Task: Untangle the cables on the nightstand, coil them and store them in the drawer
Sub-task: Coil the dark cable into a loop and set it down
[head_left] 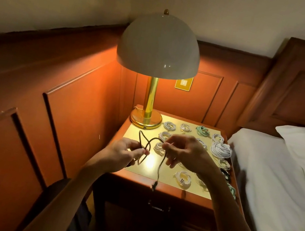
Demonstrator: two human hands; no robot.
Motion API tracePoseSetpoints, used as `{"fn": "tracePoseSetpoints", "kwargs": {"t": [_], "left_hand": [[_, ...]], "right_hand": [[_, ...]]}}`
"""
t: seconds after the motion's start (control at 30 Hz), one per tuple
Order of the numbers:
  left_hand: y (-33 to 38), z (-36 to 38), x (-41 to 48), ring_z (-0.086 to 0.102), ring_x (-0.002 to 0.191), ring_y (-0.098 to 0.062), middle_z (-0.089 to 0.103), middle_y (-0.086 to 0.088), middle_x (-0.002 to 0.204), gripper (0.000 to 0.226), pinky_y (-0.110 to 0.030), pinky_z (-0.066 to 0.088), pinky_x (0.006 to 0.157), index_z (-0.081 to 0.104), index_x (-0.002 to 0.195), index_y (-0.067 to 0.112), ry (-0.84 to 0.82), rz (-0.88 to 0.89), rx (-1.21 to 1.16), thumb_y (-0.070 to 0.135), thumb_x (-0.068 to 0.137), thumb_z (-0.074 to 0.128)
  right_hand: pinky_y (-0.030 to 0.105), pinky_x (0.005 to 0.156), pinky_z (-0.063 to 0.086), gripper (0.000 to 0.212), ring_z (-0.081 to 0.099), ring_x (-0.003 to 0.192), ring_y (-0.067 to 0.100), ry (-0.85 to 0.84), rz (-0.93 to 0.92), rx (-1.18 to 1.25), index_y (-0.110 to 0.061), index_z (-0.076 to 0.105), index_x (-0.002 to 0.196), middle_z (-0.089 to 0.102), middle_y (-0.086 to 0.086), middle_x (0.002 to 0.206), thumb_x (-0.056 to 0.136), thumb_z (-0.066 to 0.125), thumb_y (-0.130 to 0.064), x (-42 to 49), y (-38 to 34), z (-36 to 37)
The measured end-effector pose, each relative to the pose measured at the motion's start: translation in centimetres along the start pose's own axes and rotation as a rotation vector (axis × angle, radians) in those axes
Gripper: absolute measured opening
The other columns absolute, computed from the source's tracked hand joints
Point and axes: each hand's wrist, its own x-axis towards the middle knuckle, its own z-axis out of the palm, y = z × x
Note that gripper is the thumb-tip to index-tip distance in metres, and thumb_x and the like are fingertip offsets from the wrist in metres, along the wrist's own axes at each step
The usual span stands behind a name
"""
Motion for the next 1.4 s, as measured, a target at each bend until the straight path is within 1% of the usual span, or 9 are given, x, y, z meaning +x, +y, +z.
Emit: {"fn": "tracePoseSetpoints", "kwargs": {"t": [0.2, 0.33, 0.5, 0.67, 0.73, 0.83, 0.97, 1.23, 1.4], "left_hand": [[1.6, 2.1, -1.9, 0.070, 0.068, -0.012, 0.072, -0.003, 0.083, 0.060, -0.027, 0.058, 0.060, 0.050, 0.142, 0.016, 0.246, -0.200, 0.001, 0.058, 0.100, 0.040], [3.8, 2.2, -3.9, 0.060, 0.090, -0.006, 0.065, 0.012, 0.108, 0.046, -0.025, 0.050, 0.073, 0.064, 0.127, 0.028, -0.014, -0.097, 0.358, 0.057, 0.099, 0.041], [3.6, 2.6, -5.4, 0.050, 0.093, -0.006, 0.052, 0.011, 0.101, 0.027, -0.026, 0.048, 0.084, 0.070, 0.092, 0.037, -0.212, -0.002, 0.493, 0.051, 0.098, 0.047], [3.5, 1.7, -7.8, 0.054, 0.066, -0.005, 0.062, 0.006, 0.074, 0.034, -0.020, 0.042, 0.062, 0.070, 0.098, 0.025, -0.185, 0.233, 0.003, 0.041, 0.099, 0.040], [3.7, 1.2, -8.6, 0.054, 0.066, -0.007, 0.062, 0.003, 0.071, 0.033, -0.022, 0.042, 0.063, 0.070, 0.093, 0.031, -0.111, 0.294, -0.066, 0.044, 0.099, 0.040], [4.5, 1.0, -9.1, 0.055, 0.068, -0.012, 0.059, 0.005, 0.070, 0.033, -0.027, 0.044, 0.065, 0.070, 0.087, 0.033, -0.041, 0.279, -0.121, 0.044, 0.098, 0.041], [5.6, 0.5, -9.9, 0.057, 0.065, -0.014, 0.057, 0.002, 0.066, 0.034, -0.026, 0.050, 0.062, 0.070, 0.094, 0.018, -0.084, 0.242, -0.239, 0.041, 0.098, 0.044], [7.0, -0.4, -11.5, 0.074, 0.085, -0.019, 0.075, -0.010, 0.097, 0.027, -0.024, 0.059, 0.069, 0.071, 0.109, 0.013, -0.509, 0.172, -0.579, 0.028, 0.097, 0.053], [8.4, 1.5, -8.8, 0.075, 0.089, -0.021, 0.076, -0.014, 0.096, 0.023, -0.029, 0.062, 0.074, 0.075, 0.099, 0.000, -0.222, 0.183, -1.434, 0.013, 0.082, 0.067]], "right_hand": [[0.034, 0.058, 0.059, 0.014, 0.071, 0.064, 0.029, 0.042, 0.027, 0.084, 0.001, 0.066, 0.096, 0.072, 0.012, 0.075, 0.095, 0.066, -0.014, -2.1, -1.1, 0.0], [0.036, 0.060, 0.059, 0.012, 0.072, 0.066, 0.032, 0.071, 0.037, 0.086, -0.001, 0.066, 0.095, 0.073, 0.013, 0.075, 0.096, 0.065, -0.014, -2.9, -2.0, 0.3], [0.037, 0.062, 0.060, 0.013, 0.072, 0.068, 0.032, 0.060, 0.088, 0.178, 0.001, 0.066, 0.096, 0.073, 0.017, 0.078, 0.096, 0.065, -0.012, -4.0, -3.8, 0.2], [0.031, 0.055, 0.058, 0.024, 0.070, 0.059, 0.026, 0.115, 0.073, 0.259, 0.005, 0.067, 0.097, 0.072, 0.017, 0.074, 0.091, 0.071, -0.018, -5.1, -6.8, -0.6], [0.031, 0.055, 0.058, 0.029, 0.070, 0.060, 0.022, 0.192, 0.107, 0.075, -0.005, 0.066, 0.100, 0.073, 0.012, 0.076, 0.088, 0.075, -0.029, -5.2, -7.6, -0.4], [0.030, 0.077, 0.053, 0.027, 0.068, 0.090, 0.012, 0.288, 0.005, -0.441, -0.033, 0.063, 0.116, 0.069, -0.006, 0.101, 0.091, 0.067, -0.045, -5.6, -8.1, 0.4], [0.029, 0.098, 0.048, 0.022, 0.060, 0.114, -0.001, 0.031, -0.161, -0.273, -0.038, 0.074, 0.109, 0.066, -0.019, 0.120, 0.090, 0.064, -0.043, -7.0, -9.2, 1.8], [0.026, 0.060, 0.052, 0.017, 0.067, 0.065, 0.018, 0.272, -0.270, 0.076, -0.011, 0.079, 0.092, 0.074, 0.004, 0.078, 0.085, 0.072, -0.025, -9.1, -9.3, 3.4], [0.025, 0.043, 0.035, 0.020, 0.036, 0.042, 0.016, 0.423, -0.069, 0.395, -0.022, 0.079, 0.103, 0.046, 0.006, 0.055, 0.091, 0.068, -0.033, -11.0, -7.0, 7.7]]}}
